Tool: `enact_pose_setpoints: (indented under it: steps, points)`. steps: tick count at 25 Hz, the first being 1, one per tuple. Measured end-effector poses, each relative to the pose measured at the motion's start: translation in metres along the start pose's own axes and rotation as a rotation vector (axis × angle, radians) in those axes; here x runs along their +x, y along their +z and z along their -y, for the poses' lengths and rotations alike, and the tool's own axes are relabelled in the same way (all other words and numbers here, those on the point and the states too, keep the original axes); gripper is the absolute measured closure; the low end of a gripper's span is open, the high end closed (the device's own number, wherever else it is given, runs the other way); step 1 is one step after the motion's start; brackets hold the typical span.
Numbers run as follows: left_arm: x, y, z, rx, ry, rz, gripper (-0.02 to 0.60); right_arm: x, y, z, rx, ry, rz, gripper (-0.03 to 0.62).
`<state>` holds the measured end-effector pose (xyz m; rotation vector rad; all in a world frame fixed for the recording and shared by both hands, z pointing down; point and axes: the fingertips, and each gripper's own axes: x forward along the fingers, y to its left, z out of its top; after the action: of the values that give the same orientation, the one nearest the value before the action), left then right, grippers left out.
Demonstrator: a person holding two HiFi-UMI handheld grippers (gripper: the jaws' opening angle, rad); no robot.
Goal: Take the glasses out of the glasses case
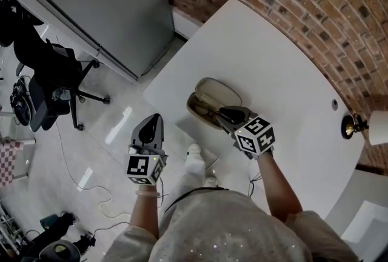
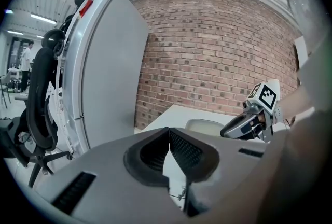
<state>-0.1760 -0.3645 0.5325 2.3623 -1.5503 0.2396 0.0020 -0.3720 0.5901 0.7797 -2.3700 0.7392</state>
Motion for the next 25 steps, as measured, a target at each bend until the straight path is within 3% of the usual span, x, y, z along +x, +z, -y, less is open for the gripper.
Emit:
enact_pose_setpoints:
  steps: [12, 25]
  points:
    - [0.004, -0.006, -0.008, -0.029, 0.011, -0.026, 0.575, 0.017, -0.01, -0.006, -0.09, 0.031, -0.11, 0.53]
    - [0.001, -0.004, -0.004, -0.028, 0.008, -0.023, 0.575, 0.015, -0.006, -0.012, -0.183, 0.025, -0.103, 0.568]
